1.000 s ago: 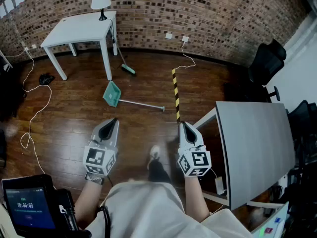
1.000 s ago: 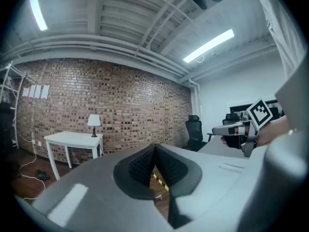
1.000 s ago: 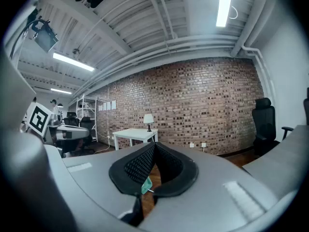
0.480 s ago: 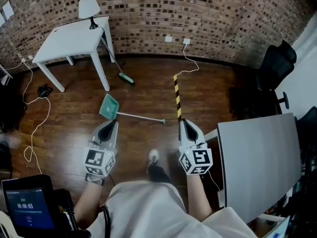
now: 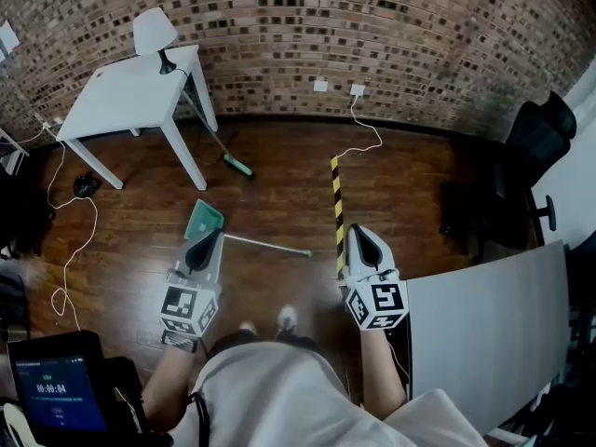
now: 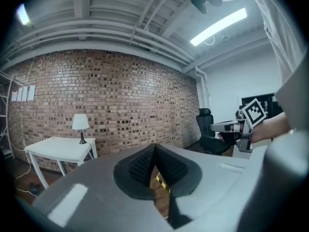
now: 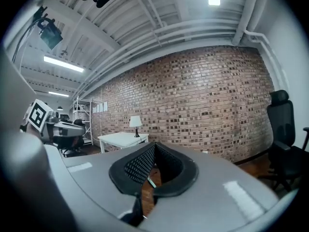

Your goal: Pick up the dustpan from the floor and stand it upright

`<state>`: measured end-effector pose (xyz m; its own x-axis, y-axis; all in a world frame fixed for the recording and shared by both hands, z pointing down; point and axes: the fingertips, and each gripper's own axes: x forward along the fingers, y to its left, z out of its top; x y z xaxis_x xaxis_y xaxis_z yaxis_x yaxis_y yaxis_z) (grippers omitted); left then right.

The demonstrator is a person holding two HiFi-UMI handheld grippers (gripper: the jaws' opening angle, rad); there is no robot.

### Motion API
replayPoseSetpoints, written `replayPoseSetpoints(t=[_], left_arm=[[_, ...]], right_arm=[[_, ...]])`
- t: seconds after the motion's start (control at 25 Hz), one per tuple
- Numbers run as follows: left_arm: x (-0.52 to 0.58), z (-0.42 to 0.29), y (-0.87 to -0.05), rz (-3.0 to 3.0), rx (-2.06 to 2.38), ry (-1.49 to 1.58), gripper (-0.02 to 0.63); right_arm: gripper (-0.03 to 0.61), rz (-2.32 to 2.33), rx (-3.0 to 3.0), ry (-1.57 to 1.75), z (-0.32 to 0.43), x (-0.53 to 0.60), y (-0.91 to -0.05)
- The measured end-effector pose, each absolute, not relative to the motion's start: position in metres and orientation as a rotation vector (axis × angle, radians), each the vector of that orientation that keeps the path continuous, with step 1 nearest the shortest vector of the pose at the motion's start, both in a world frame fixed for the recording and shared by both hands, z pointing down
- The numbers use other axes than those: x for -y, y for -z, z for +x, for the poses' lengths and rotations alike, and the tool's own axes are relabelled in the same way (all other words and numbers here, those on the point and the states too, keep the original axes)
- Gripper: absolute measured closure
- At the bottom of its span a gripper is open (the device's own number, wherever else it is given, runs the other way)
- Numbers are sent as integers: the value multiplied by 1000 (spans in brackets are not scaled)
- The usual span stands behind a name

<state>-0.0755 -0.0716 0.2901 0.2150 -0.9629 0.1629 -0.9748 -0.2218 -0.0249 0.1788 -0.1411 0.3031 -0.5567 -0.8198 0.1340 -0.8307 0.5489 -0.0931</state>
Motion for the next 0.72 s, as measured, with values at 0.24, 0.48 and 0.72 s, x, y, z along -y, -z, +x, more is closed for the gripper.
replayPoseSetpoints(t=[0.24, 0.48, 0.72], left_arm=[[99, -102, -303, 2312, 1930, -234, 617], [118, -129, -305, 2332, 1912, -253, 616], [135, -162, -318, 2361, 1859, -273, 616]], right_arm=[[566, 1433, 2693, -245, 161, 170, -310], [566, 1461, 2680, -245, 137, 186, -305], [565, 1605, 2602, -195, 132, 203, -313]])
